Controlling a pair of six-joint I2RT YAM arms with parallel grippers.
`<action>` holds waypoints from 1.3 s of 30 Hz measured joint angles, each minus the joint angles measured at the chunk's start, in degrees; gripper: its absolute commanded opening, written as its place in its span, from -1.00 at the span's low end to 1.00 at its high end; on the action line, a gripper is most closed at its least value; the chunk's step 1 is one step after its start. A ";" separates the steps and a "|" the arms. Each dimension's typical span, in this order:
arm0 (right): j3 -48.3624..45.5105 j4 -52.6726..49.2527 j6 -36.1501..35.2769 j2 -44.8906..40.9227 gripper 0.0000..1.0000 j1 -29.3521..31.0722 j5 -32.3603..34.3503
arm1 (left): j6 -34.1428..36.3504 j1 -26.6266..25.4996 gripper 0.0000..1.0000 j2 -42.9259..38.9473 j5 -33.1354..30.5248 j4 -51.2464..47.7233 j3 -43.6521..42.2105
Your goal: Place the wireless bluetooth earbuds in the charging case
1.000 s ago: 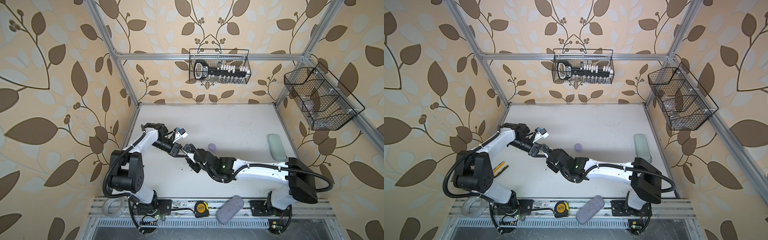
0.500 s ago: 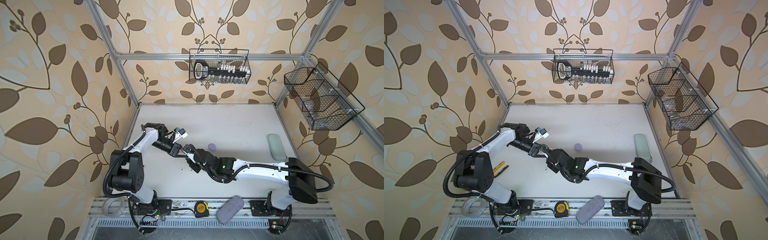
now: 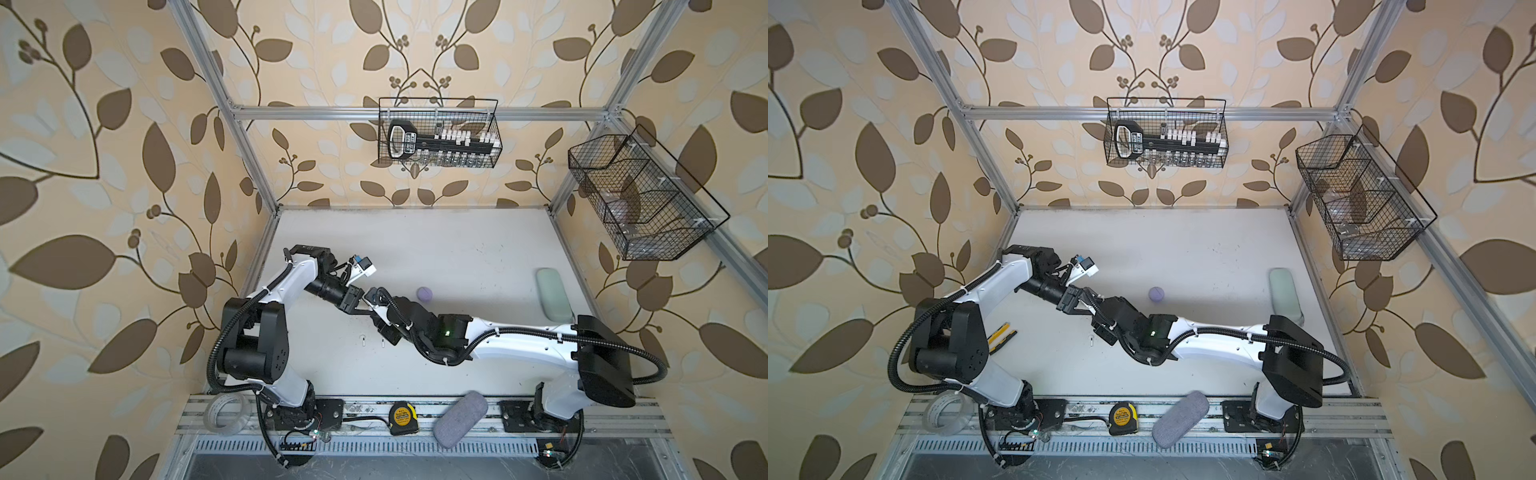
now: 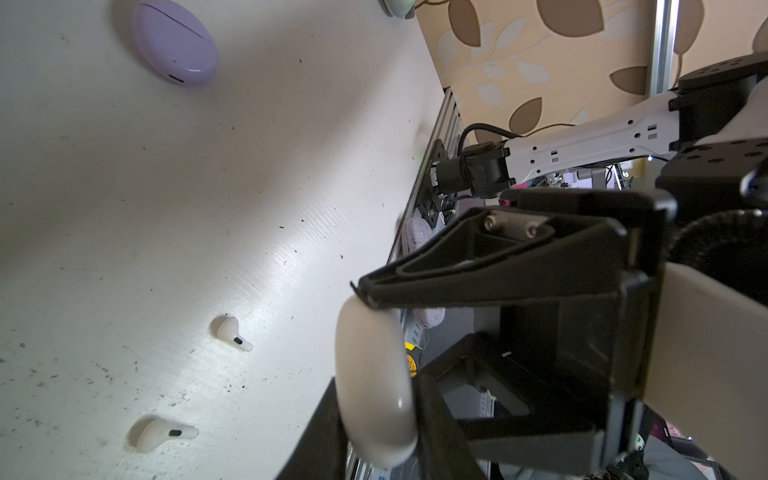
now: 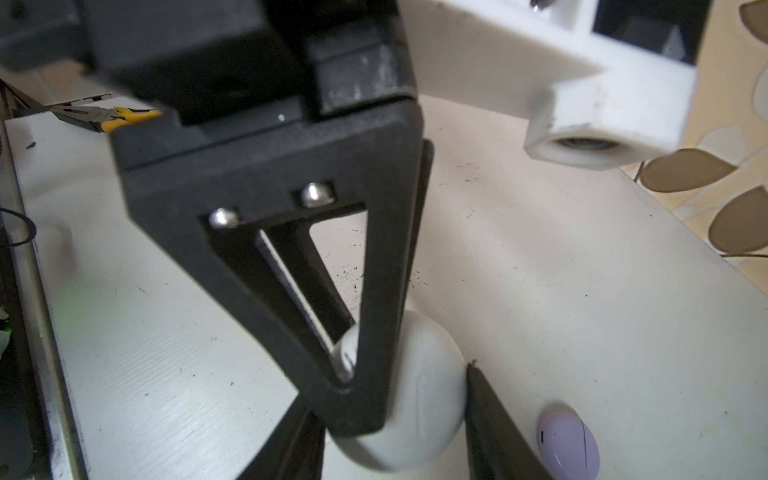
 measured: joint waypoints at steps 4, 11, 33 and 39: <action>0.00 -0.15 -0.26 -0.02 -0.35 0.02 0.11 | -0.15 0.00 -0.45 0.24 0.04 -0.35 0.02; 0.07 -0.20 -0.44 0.00 -0.35 0.07 0.17 | 0.46 0.00 -0.59 0.68 0.09 -1.33 0.42; -3.54 -1.90 1.81 -6.47 0.23 0.22 1.36 | 5.31 -1.11 -0.78 2.29 1.05 -3.30 2.34; -9.20 -2.36 4.85 -16.06 0.25 -0.94 2.64 | 4.90 -1.07 -0.84 2.93 0.94 0.42 2.34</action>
